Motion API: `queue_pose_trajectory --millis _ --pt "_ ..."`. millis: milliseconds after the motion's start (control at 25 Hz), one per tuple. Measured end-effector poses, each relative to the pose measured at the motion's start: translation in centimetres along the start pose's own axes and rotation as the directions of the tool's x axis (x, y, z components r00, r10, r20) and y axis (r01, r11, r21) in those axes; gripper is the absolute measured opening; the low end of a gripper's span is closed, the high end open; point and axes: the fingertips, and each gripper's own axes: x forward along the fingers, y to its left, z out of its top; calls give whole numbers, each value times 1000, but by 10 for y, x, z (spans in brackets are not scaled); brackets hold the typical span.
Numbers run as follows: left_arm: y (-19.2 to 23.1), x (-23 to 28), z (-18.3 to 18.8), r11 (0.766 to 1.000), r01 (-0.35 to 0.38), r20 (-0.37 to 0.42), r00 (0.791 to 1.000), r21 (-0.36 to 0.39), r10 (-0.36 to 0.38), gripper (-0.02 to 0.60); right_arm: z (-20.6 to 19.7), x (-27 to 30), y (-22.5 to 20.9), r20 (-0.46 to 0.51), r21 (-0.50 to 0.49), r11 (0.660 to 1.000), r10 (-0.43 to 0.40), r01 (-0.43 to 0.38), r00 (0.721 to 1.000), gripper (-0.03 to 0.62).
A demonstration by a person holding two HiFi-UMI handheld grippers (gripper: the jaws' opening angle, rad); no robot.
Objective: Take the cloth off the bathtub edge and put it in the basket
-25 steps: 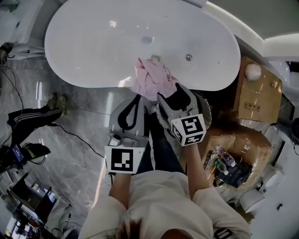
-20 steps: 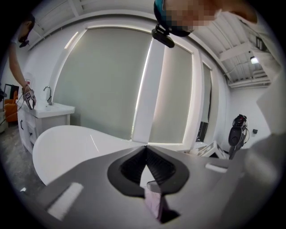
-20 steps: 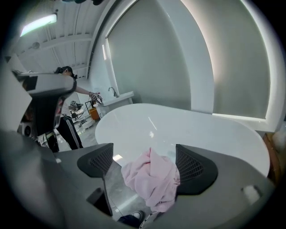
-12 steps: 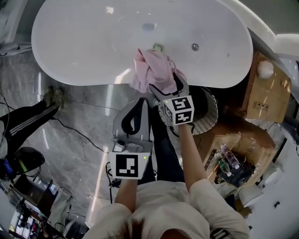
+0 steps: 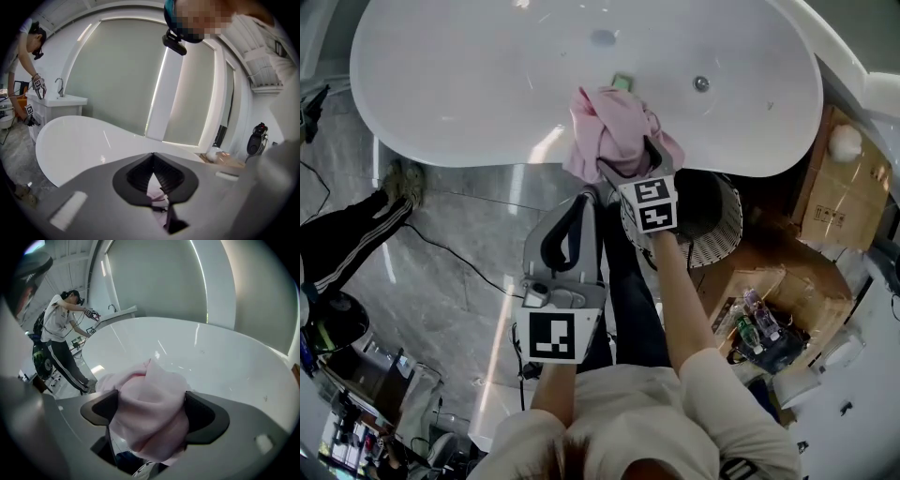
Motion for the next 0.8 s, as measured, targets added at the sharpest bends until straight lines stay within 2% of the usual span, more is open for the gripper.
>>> queue_pose_trajectory --millis 240,320,440,480,640,800 --pt "4 6 4 1000 6 2 1000 -8 -6 43 0 1 2 25 -19 999 34 -34 999 413" --pt "4 7 5 1000 10 0 1000 -10 -10 44 2 0 7 9 -51 998 41 -40 999 353" --pt "3 8 7 1000 14 3 1000 -10 -14 43 6 -4 14 -3 -95 995 27 -27 1000 198" --pt "3 8 8 1000 14 7 1000 -11 -14 43 6 -5 14 -4 -101 995 18 -18 1000 167" --pt "3 7 11 1000 19 7 1000 -4 -19 43 8 -8 13 -18 -117 993 -7 5 1000 104" --pt "2 6 14 1000 30 14 999 0 -30 43 11 -19 14 2 -87 996 -34 34 999 86"
